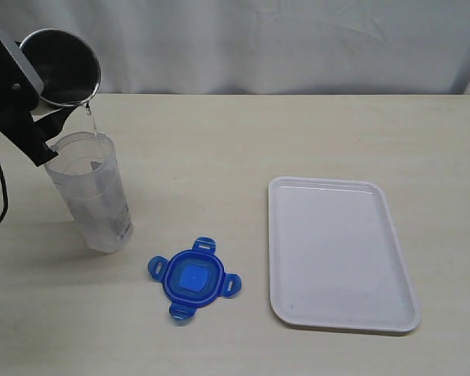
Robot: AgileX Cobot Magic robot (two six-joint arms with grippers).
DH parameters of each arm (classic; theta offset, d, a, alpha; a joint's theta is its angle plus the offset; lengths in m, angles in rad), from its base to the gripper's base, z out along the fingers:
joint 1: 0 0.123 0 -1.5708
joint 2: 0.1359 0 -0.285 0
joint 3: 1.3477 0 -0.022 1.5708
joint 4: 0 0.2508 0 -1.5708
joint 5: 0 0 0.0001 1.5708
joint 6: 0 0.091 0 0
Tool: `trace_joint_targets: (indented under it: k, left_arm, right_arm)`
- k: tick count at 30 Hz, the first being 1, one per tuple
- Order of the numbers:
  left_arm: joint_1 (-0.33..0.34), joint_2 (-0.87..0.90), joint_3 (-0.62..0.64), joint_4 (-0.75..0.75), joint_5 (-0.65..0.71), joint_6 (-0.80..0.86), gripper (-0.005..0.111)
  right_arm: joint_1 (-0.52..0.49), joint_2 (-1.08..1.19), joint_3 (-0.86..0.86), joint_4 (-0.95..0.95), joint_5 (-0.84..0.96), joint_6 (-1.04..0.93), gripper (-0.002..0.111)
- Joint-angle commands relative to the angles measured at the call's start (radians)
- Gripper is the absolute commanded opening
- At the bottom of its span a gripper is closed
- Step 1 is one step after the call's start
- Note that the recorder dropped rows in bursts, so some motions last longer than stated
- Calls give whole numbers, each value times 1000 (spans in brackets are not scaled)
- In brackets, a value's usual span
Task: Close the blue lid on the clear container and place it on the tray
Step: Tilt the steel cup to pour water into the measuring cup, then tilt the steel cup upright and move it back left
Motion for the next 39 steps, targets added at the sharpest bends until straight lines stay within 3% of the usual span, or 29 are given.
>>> trace_joint_targets:
  k: [1,14,39]
  left_arm:
    - [2,-18,-13,-12,-47,3,0]
    - [2,-18,-13,-4,-43,-4,0]
    - [2,-18,-13,0,56,-347,0]
  right_arm:
    - [-7,-4,3,-2,-3,0,4]
    - [-7,-4,3,-2,-3,0,4]
    - [-7,-4,3,-2,-3,0,4]
